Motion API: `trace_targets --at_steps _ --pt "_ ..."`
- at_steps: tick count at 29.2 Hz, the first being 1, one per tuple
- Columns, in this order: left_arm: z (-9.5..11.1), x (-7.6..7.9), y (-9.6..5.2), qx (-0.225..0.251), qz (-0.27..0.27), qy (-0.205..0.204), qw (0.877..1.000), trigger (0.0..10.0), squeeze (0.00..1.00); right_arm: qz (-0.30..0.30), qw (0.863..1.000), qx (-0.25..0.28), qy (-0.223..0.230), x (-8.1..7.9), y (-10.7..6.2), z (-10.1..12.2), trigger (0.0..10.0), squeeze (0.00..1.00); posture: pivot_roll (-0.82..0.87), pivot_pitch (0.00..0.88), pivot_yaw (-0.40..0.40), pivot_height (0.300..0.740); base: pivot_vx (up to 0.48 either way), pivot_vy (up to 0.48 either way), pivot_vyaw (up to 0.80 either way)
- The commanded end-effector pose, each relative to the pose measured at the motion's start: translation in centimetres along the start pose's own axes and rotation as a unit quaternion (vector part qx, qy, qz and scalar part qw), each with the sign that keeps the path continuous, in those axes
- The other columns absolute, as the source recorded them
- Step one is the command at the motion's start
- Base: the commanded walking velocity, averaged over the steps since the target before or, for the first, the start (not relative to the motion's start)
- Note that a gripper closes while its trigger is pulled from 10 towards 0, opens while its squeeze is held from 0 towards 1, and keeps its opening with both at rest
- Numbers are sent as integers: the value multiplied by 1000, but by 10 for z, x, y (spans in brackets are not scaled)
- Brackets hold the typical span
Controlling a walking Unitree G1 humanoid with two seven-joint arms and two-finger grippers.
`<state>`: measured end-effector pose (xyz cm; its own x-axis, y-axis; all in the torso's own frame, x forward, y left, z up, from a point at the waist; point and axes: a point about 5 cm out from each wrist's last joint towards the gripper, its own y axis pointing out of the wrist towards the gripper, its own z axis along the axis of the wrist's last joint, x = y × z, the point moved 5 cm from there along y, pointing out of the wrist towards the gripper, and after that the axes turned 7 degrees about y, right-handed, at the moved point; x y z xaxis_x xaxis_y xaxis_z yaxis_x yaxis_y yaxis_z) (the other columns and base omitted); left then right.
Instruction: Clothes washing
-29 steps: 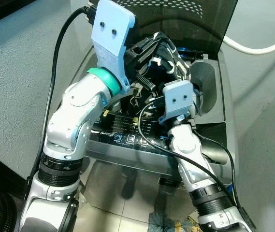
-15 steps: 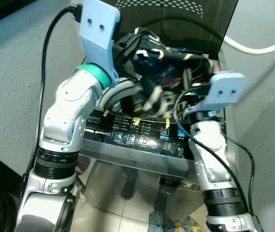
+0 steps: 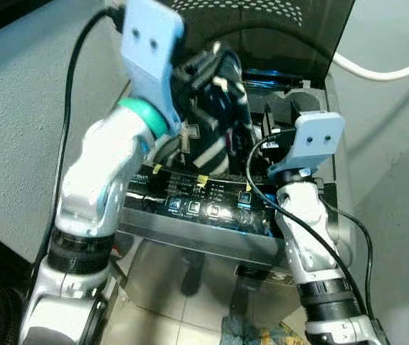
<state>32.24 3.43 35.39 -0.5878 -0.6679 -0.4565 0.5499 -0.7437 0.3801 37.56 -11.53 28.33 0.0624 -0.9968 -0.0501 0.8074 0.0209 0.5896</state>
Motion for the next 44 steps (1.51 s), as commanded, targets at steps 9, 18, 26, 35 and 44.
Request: trace_targets --at_steps 9,18,26,35,44 --pt "9 -6 13 17 26 4 999 10000 0 55 997 25 49 -14 -5 17 10000 0 169 100 123 740 0 0 0" --pt "2 -27 10 0 77 24 997 10000 1000 55 998 20 39 -10 -5 15 10000 0 166 96 114 740 0 0 0" --pt "3 -26 6 2 75 13 997 10000 1000 57 997 19 40 -11 -4 14 10000 0 168 93 110 740 0 0 0" --pt "2 -48 9 5 127 4 992 10000 0 191 977 -6 91 -48 -21 18 10000 0 167 91 115 740 0 0 0" --pt "38 -33 29 91 46 56 993 0 0 182 979 -5 91 -49 -20 18 10000 0 156 95 125 740 0 0 0"
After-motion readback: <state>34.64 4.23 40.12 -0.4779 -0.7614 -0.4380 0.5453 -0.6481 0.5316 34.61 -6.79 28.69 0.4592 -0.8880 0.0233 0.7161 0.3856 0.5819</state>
